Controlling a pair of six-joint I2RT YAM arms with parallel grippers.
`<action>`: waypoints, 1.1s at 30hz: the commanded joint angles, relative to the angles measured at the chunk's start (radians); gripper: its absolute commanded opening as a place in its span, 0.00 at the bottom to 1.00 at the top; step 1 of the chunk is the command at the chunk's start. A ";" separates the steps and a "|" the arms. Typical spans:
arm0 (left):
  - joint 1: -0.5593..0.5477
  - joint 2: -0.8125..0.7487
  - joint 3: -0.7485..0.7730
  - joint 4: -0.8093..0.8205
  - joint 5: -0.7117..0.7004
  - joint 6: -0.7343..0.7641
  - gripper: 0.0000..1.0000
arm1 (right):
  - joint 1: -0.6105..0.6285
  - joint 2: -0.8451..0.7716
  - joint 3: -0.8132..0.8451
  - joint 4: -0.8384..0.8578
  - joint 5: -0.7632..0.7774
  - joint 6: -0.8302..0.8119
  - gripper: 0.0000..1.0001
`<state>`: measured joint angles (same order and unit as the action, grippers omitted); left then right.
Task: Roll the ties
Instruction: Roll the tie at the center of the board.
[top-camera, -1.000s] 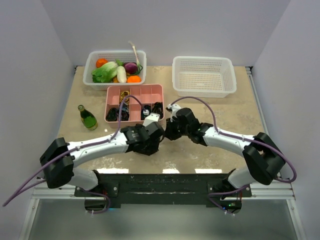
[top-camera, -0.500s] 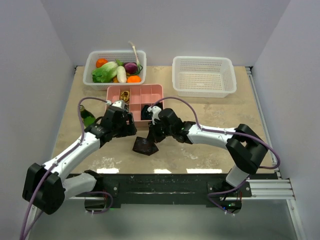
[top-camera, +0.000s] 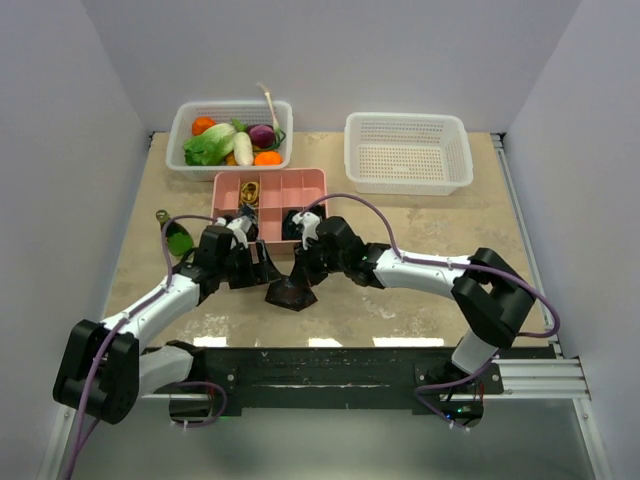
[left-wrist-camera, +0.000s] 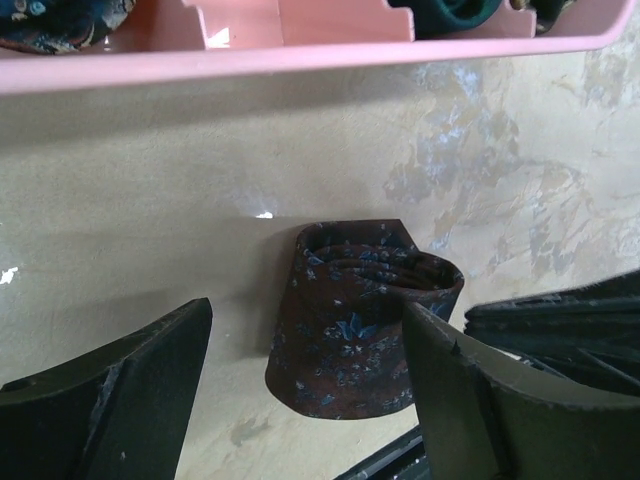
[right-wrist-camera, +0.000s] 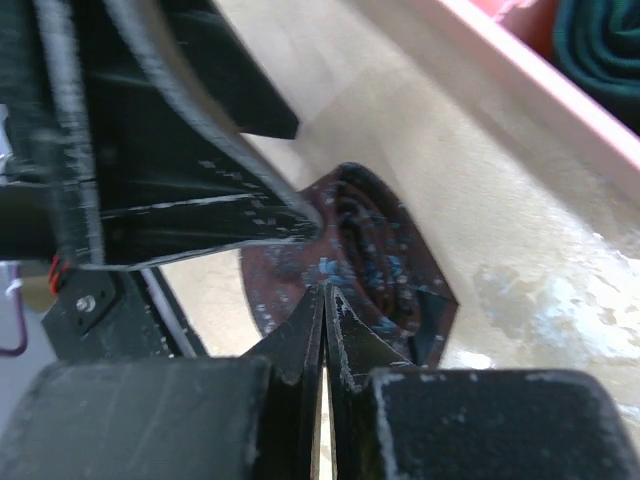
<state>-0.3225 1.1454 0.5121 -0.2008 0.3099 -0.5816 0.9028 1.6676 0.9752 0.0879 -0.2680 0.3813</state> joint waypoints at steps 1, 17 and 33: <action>0.017 0.005 -0.006 0.077 0.031 0.014 0.82 | 0.031 -0.028 0.022 0.050 -0.056 -0.001 0.03; 0.048 0.017 -0.086 0.184 0.109 -0.004 0.82 | 0.041 0.066 0.016 -0.045 0.102 0.014 0.03; 0.046 0.186 -0.165 0.435 0.342 -0.058 0.82 | 0.039 -0.008 -0.116 -0.025 0.133 0.030 0.02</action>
<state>-0.2810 1.3151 0.3763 0.1799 0.5976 -0.6189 0.9421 1.6852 0.9051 0.0963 -0.1699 0.4053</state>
